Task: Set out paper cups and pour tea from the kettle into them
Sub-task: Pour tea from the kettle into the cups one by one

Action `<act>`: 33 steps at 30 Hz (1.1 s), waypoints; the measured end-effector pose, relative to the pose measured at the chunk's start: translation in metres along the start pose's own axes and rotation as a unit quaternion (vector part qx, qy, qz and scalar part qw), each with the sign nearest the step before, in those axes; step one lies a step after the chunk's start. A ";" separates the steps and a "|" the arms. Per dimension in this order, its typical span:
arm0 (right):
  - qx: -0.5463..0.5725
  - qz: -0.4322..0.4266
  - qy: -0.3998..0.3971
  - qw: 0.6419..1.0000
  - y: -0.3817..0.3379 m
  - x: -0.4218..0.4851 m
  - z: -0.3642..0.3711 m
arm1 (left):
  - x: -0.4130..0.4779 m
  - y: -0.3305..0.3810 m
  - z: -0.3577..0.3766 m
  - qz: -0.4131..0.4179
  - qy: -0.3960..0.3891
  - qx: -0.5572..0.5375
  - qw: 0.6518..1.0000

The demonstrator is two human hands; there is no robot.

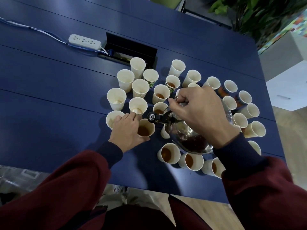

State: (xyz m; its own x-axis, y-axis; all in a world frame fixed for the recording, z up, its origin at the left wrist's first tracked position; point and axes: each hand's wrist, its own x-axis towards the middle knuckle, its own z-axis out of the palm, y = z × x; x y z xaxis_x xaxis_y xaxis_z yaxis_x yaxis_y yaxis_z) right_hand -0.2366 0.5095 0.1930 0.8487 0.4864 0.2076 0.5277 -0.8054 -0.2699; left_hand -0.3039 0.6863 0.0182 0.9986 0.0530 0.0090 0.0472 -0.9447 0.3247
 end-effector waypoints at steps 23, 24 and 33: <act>0.323 0.157 0.083 0.930 0.006 0.026 -0.004 | 0.028 0.033 -0.112 -0.038 0.256 -0.279 0.925; 0.358 0.155 0.084 0.917 0.000 0.030 -0.004 | 0.031 0.041 -0.121 -0.026 0.229 -0.302 0.925; 0.443 0.086 0.026 0.892 -0.065 0.049 0.026 | 0.040 0.036 -0.167 -0.079 0.157 -0.447 0.877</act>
State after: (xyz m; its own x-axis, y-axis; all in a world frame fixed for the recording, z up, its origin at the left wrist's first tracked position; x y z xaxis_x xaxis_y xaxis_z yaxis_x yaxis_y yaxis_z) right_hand -0.2282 0.5942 0.1967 0.9291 0.3468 0.1282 0.2307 -0.2727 -0.9340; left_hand -0.2663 0.7088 0.1882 0.9184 0.3793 0.1123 0.0048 -0.2946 0.9556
